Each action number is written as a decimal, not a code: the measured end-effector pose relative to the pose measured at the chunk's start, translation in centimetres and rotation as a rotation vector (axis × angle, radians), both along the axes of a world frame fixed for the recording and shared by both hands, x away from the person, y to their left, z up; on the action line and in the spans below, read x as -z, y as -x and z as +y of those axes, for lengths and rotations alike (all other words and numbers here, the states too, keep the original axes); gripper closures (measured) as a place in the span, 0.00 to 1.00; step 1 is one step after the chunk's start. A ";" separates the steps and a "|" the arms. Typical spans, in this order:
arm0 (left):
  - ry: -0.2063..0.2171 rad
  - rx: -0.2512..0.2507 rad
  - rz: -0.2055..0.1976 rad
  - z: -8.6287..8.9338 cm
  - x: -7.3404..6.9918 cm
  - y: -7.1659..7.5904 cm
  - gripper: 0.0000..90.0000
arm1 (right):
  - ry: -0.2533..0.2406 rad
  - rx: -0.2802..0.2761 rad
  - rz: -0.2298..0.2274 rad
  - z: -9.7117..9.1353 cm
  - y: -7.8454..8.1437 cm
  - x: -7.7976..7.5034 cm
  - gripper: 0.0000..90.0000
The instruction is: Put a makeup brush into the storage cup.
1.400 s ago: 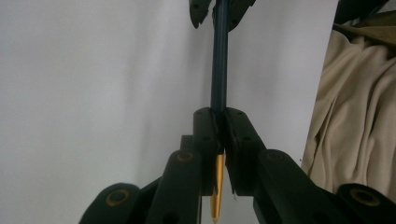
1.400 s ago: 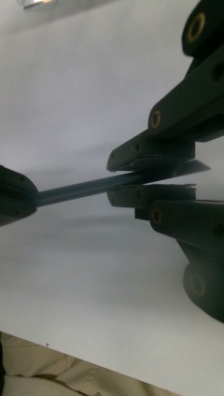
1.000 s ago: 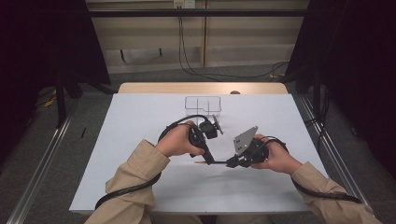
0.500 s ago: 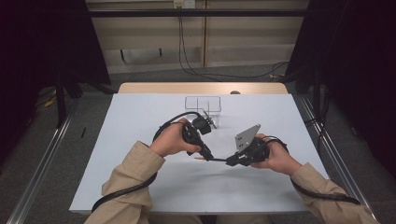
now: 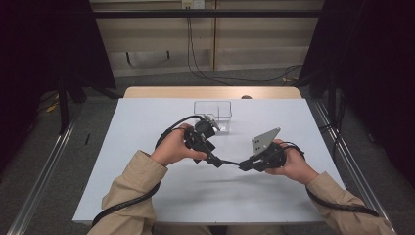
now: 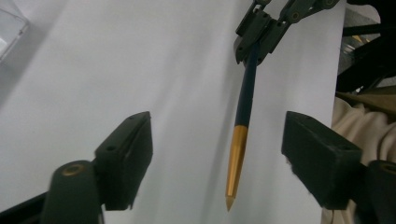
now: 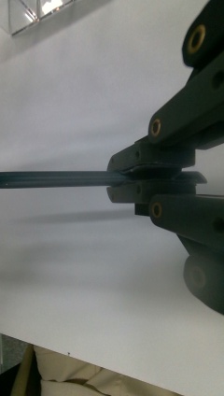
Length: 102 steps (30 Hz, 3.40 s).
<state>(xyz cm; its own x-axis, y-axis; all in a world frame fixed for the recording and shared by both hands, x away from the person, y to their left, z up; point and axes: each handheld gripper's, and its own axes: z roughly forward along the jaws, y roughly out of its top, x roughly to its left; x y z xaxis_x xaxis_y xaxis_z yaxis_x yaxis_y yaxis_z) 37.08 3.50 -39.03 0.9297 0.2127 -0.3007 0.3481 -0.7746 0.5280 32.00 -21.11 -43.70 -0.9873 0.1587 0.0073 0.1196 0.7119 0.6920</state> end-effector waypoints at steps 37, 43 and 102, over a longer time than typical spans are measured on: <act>0.357 -0.190 -0.085 2.3 0.6 0.2 0.17 | -0.300 0.200 0.055 -1.5 0.2 0.3 0.95; 0.389 -0.199 -0.095 2.3 0.7 0.2 0.22 | -0.349 0.235 0.041 -1.4 0.2 0.0 0.95; 0.592 -0.256 -0.031 1.0 1.9 1.2 0.93 | -0.420 0.320 0.135 2.3 -0.1 0.3 0.93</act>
<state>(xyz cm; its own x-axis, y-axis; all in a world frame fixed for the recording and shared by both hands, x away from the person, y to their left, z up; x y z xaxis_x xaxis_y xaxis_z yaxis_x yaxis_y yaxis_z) 35.91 4.45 -40.88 0.8816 0.2349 -0.4093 0.4611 -0.2434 0.8533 32.07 -18.83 -44.03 -0.8762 0.4073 0.2578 0.3919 0.2907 0.8729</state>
